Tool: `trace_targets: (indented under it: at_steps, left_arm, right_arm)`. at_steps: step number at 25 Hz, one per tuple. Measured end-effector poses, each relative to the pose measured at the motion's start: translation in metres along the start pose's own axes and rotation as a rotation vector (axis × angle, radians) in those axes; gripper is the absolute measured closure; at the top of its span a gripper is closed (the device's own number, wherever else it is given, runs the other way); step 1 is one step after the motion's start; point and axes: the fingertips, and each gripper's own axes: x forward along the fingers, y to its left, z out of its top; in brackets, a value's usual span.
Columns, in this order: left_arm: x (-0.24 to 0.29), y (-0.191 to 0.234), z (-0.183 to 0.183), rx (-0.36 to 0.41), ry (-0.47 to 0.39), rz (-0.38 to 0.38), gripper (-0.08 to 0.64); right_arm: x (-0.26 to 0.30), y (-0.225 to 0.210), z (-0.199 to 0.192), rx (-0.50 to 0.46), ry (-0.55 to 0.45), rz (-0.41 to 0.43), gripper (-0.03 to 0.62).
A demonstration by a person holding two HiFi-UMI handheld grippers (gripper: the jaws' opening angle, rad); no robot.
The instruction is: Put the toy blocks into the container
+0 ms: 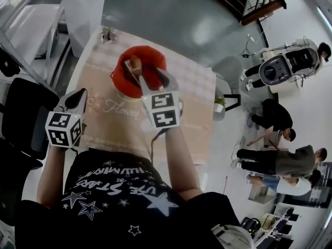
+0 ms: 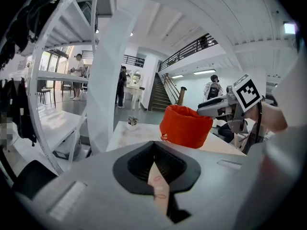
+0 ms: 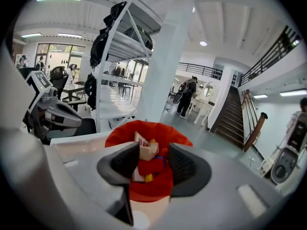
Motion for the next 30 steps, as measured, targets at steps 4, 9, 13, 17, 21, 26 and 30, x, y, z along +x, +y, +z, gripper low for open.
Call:
trace_targets:
  at_steps: [4, 9, 13, 17, 21, 26, 30]
  left_arm:
    - [-0.005, 0.000, -0.004, 0.017, 0.013, -0.039, 0.552]
    - [-0.013, 0.004, -0.008, 0.038, 0.025, -0.096, 0.552]
    - [-0.017, 0.002, -0.016, 0.108, 0.044, -0.152, 0.552]
    - [-0.013, -0.011, -0.025, 0.148, 0.072, -0.235, 0.552]
    - [-0.012, -0.023, -0.027, 0.144, 0.075, -0.275, 0.552]
    - [-0.016, -0.036, -0.033, 0.128, 0.081, -0.286, 0.552]
    - [-0.019, -0.050, -0.036, 0.135, 0.088, -0.286, 0.552]
  right_arm:
    - [-0.011, 0.003, -0.005, 0.043, 0.004, -0.048, 0.400]
    - [-0.027, 0.005, -0.013, 0.100, 0.006, -0.140, 0.400]
    - [-0.042, 0.011, -0.022, 0.141, 0.001, -0.232, 0.402]
    - [-0.063, 0.015, -0.041, 0.211, 0.023, -0.317, 0.410]
    - [-0.081, 0.014, -0.057, 0.276, 0.026, -0.364, 0.416]
    - [-0.091, 0.018, -0.071, 0.314, 0.026, -0.368, 0.420]
    - [-0.097, 0.027, -0.081, 0.333, 0.028, -0.342, 0.422]
